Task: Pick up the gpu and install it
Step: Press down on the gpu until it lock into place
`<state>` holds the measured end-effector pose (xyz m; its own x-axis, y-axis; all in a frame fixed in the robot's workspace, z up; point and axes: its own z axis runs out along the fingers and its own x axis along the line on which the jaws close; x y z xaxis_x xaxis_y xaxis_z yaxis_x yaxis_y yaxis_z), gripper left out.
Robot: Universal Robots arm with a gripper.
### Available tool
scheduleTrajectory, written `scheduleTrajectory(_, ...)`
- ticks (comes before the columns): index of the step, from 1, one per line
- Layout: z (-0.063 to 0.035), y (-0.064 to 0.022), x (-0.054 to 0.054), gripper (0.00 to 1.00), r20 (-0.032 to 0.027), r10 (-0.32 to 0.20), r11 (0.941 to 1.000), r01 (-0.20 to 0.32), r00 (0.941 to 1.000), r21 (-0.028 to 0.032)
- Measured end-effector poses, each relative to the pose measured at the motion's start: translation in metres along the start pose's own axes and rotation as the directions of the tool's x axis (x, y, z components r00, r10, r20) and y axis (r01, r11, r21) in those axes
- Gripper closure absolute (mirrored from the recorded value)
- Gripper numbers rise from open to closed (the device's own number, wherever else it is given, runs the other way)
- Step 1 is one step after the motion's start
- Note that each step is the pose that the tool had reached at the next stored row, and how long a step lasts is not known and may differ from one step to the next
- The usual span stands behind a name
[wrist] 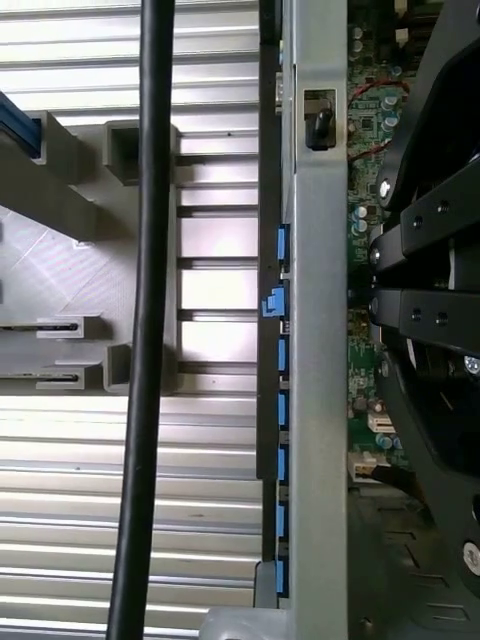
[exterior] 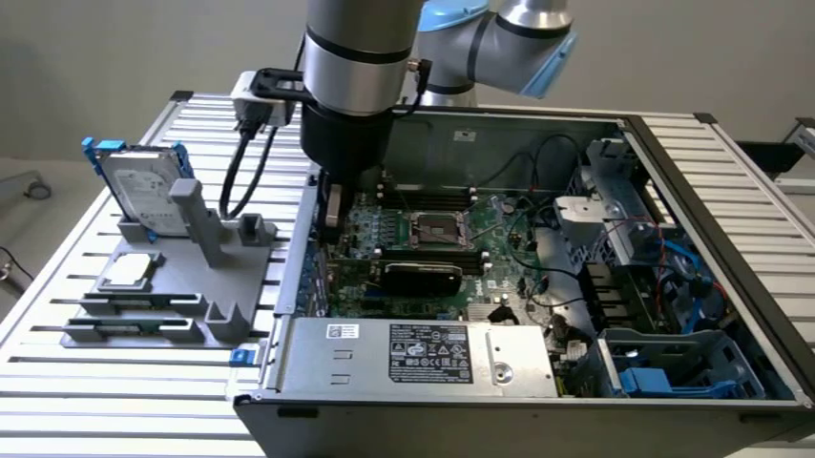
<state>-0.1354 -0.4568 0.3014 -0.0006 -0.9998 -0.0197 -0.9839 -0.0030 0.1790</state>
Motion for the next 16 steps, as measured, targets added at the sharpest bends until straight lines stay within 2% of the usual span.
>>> scheduleTrajectory(4, -0.0080, -0.0042, 0.000, 0.89, -0.0012, -0.002, 1.0000, 0.002, 1.0000, -0.0090)
scheduleTrajectory(10, -0.0070, -0.0067, 0.000, 0.89, -0.0033, -0.014, 0.9999, 0.014, 0.9999, -0.0100)
scheduleTrajectory(16, 0.0028, -0.0078, 0.000, 0.89, -0.0045, -0.020, 0.9998, 0.020, 0.9998, -0.0095)
